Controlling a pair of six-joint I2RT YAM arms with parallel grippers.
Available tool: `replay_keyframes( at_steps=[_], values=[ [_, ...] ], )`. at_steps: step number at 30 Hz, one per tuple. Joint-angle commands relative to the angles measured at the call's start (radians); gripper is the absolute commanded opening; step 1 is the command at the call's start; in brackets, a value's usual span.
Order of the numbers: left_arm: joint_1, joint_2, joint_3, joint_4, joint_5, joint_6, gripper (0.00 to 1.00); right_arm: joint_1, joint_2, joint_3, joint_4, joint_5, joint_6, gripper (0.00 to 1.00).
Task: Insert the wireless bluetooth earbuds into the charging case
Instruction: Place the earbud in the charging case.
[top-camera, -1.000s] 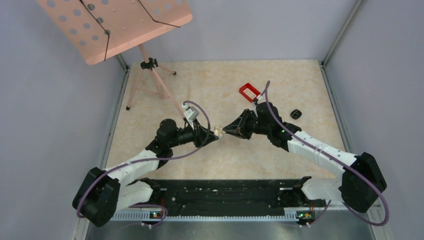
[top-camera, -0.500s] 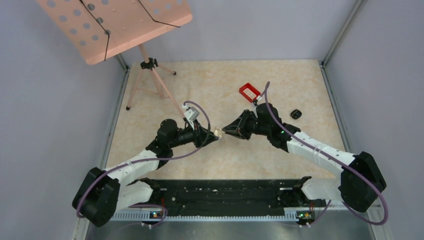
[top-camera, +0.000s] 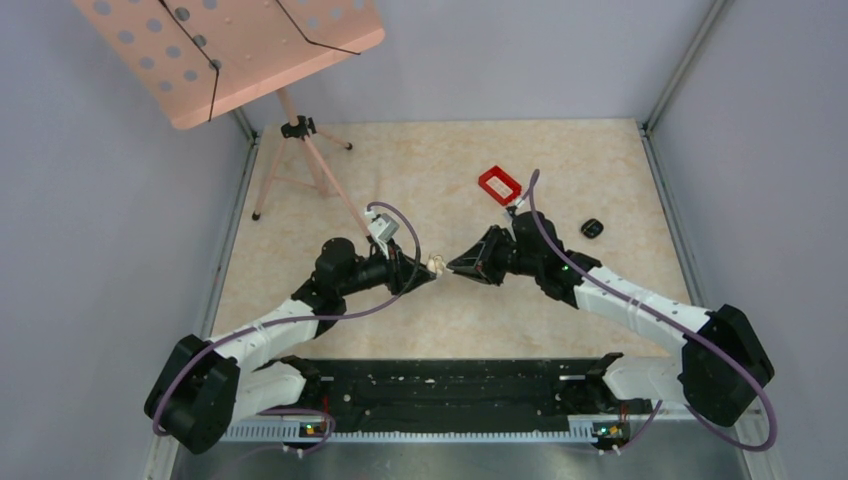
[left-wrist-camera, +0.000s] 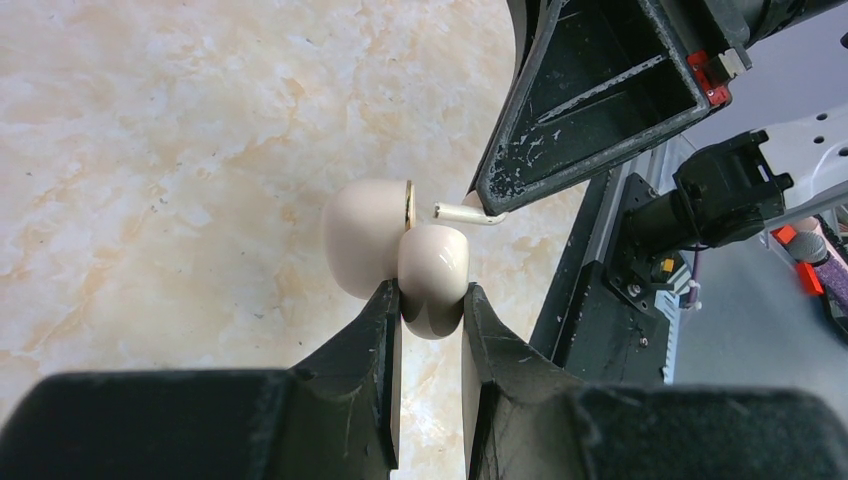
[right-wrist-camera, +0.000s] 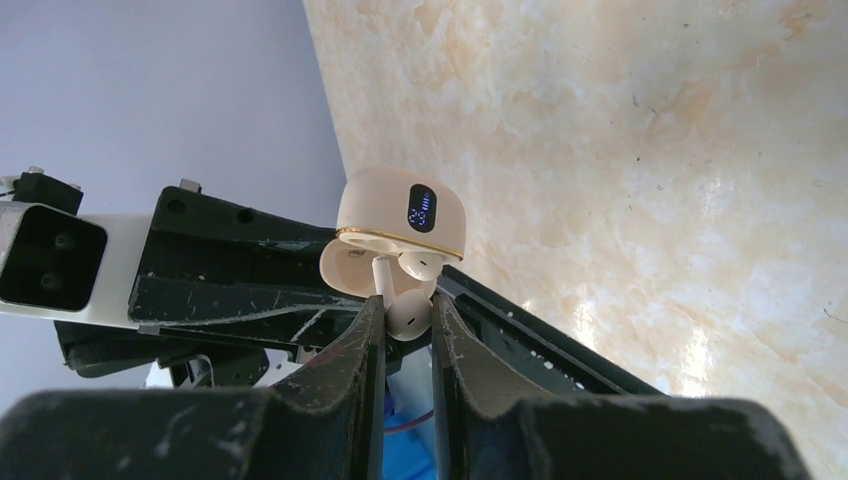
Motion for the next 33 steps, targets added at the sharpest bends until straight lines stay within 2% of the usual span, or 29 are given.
replay_keyframes(
  at_steps=[1,22,33],
  values=[
    [-0.004,-0.024,0.035,0.035,-0.014,0.024,0.00,0.005,0.006,0.027,0.050,0.003,0.004,0.00],
    [-0.003,-0.046,0.026,0.025,-0.015,0.032,0.00,0.005,0.054,0.079,0.068,-0.024,-0.016,0.00],
    [-0.005,-0.014,0.027,0.071,0.017,0.009,0.00,0.005,0.056,0.076,0.072,-0.017,-0.018,0.00]
  ],
)
